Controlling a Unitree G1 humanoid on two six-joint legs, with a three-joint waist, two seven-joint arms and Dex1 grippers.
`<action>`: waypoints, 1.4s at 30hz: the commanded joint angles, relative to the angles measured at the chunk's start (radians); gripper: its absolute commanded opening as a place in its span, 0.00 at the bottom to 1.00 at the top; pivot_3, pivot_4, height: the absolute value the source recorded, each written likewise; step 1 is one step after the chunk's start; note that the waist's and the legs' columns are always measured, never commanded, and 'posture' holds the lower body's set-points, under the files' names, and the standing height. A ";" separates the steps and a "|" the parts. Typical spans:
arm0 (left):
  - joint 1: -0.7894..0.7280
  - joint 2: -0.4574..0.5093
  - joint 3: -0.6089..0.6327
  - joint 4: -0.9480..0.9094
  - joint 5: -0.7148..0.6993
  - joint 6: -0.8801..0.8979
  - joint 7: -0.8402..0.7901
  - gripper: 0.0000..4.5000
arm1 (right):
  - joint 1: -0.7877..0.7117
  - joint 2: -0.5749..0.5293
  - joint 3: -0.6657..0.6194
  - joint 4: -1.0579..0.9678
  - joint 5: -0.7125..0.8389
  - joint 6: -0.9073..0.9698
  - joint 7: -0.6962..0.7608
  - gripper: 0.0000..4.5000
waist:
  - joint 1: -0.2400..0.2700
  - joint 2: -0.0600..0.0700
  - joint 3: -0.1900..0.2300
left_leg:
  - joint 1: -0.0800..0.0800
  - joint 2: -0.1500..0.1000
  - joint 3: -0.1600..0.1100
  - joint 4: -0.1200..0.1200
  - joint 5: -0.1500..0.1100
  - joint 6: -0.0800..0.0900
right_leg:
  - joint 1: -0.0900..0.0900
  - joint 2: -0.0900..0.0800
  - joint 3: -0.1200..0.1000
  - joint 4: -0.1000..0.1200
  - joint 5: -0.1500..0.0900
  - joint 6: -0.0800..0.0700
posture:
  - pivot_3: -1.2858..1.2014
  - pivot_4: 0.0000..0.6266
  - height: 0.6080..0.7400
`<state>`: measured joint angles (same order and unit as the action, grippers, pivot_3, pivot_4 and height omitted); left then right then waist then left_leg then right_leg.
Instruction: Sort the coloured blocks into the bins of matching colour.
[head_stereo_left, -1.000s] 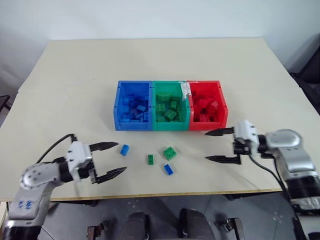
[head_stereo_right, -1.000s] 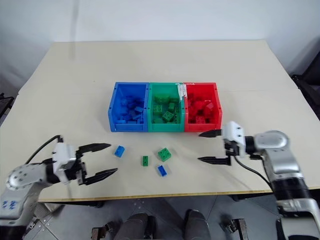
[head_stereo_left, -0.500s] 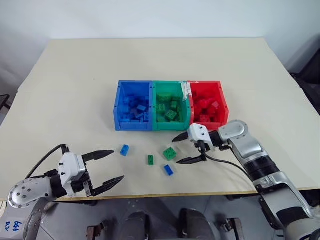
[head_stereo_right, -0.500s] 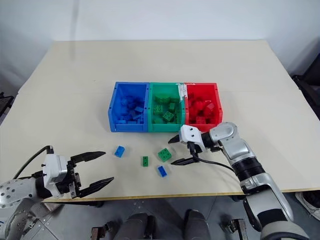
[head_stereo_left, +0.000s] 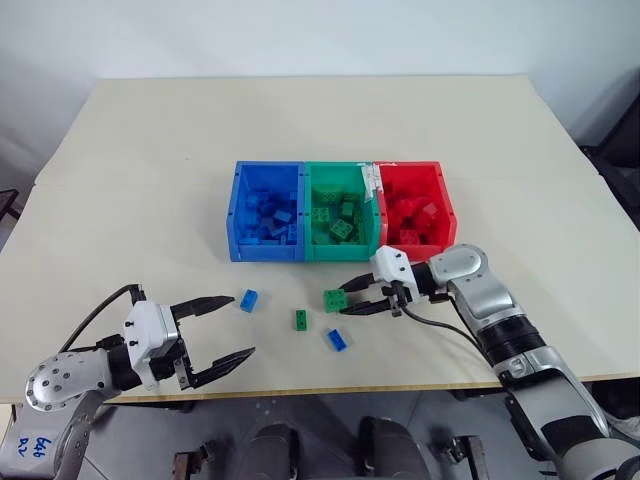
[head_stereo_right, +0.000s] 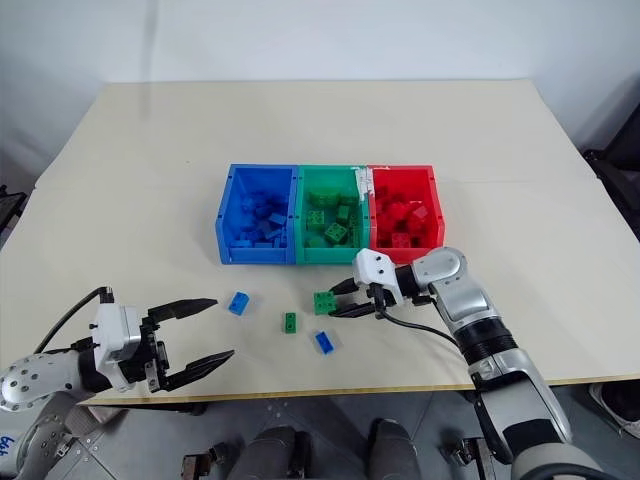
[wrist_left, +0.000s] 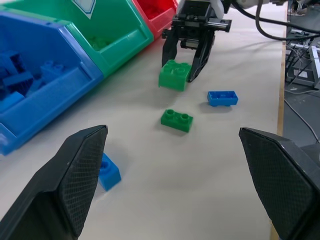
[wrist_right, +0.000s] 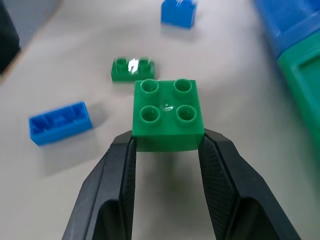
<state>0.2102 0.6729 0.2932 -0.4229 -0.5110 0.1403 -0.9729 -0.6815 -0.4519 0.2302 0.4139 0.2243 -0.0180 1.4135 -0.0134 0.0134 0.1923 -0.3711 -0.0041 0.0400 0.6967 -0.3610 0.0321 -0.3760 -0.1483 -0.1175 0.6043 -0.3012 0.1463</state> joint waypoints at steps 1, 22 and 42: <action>-0.012 -0.011 0.012 -0.012 -0.033 0.001 0.013 1.00 | -0.035 0.019 -0.125 -0.089 0.122 0.119 -0.089 0.32 | 0.000 0.000 0.000 | 0.000 0.000 0.000 0.000 0.000 0.000 | 0.000 0.000 0.000 0.000 0.000 0.000 | 0.52 0.24 1.00; -0.052 -0.027 -0.027 0.013 -0.024 0.009 0.025 1.00 | -0.095 -0.029 -0.264 -0.058 0.112 0.089 -0.286 0.99 | -0.004 0.000 0.000 | 0.000 -0.001 -0.002 -0.002 0.000 0.000 | -0.001 0.000 0.000 0.002 -0.001 -0.001 | 0.52 0.24 1.00; -0.279 -0.041 -0.214 0.155 0.025 -0.026 -0.072 1.00 | 0.521 -0.345 -0.428 -0.335 0.209 -0.028 -0.071 0.99 | 0.013 0.000 0.000 | 0.003 0.001 0.006 -0.001 0.000 0.001 | 0.001 0.000 0.000 0.000 0.000 0.000 | 0.52 0.24 1.00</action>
<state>-0.0657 0.6348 0.0770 -0.2585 -0.4692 0.1185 -1.0391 -0.1551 -0.8056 -0.2031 0.1475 0.4098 -0.0580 1.3496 -0.0005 0.0133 0.1922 -0.3684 -0.0032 0.0458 0.6962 -0.3608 0.0327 -0.3751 -0.1484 -0.1172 0.6046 -0.3015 0.1460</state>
